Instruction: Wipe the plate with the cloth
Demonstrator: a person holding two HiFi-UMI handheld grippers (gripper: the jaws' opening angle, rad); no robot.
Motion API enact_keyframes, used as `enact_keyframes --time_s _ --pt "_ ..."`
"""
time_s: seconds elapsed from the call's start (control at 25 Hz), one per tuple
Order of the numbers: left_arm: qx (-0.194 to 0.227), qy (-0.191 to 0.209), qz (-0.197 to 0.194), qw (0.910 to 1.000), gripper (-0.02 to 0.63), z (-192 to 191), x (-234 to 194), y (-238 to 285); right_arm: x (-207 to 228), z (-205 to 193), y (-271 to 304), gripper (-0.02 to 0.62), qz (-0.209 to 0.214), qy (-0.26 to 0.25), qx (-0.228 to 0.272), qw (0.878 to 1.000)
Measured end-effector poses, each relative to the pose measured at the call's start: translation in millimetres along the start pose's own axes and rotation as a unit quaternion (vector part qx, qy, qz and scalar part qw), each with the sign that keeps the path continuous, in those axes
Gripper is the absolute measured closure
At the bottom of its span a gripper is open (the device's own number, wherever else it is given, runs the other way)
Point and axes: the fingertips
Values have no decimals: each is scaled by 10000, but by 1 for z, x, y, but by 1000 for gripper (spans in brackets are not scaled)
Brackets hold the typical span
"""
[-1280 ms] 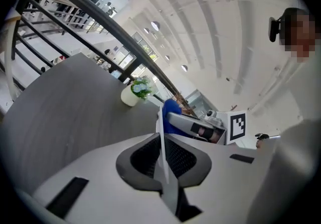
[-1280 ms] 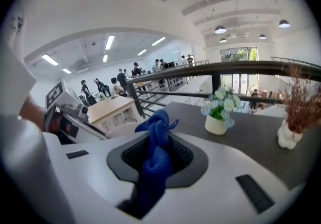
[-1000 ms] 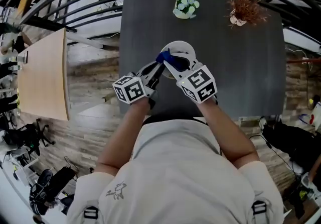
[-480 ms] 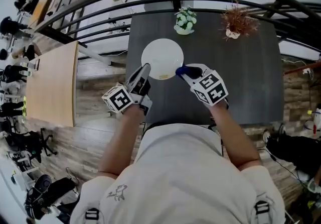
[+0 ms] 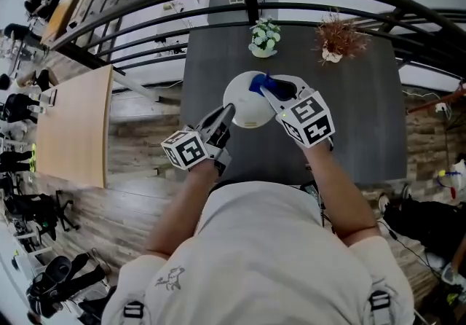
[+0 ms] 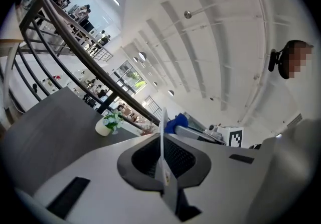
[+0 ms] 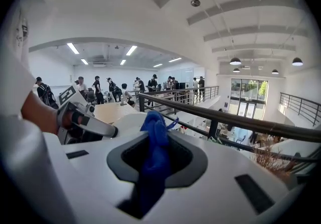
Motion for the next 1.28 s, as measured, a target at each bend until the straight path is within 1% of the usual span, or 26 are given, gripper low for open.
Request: enact_keyframes --time_s 0.12,0.2,0.28,0.36,0.44,0.52,0.6,0.72,0.84,0.92,1.0,1.08,1.16,1.28 --pt "-222 317 -137 9992 588 -5 17 10 -14 18 0 528 130 -159 124 9997" --pt "-265 390 -218 9987 588 -5 25 15 -32 25 0 528 314 -241 192 9990" --pt "-83 259 -286 9992 588 3 27 15 -55 29 -1 528 509 -383 242 9977" --pt "221 -4 -265 9994 588 17 24 9 -79 26 -4 528 703 -481 248 9961" --pt "480 -206 -178 9985 587 29 19 1 -96 12 -3 528 912 -533 73 9944" --pt "590 -143 -144 9981 583 39 17 -5 -102 -3 -1 528 1018 -592 -115 9930" --pt "550 -64 -88 9984 583 39 15 -10 -93 -11 0 528 950 -595 -226 9934" --pt "332 -36 -53 9994 583 23 15 -15 -54 -21 -6 528 581 -510 -320 9965" --pt "103 39 -251 9996 583 3 24 -11 -15 -19 -19 528 213 -437 -347 9982" --pt "-48 96 -411 9991 583 -8 30 -7 -3 -9 -23 528 57 -473 -299 9984" --pt "-259 249 -474 9982 581 -17 36 -3 -4 7 -23 528 -13 -591 -210 9980" --pt "-429 381 -491 9971 580 -25 42 2 -14 22 -23 528 1 -724 -117 9973" --pt "-456 364 -535 9969 580 -27 47 6 -31 34 -22 528 130 -808 9 9966" --pt "-342 288 -575 9973 581 -19 48 7 -66 47 -18 528 475 -846 180 9951"
Point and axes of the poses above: the fingertips, and each gripper's own axes: y forward along the fingers, x to its right, z out of its top, and after that the axes turned 4 degrees about -x, right-handed
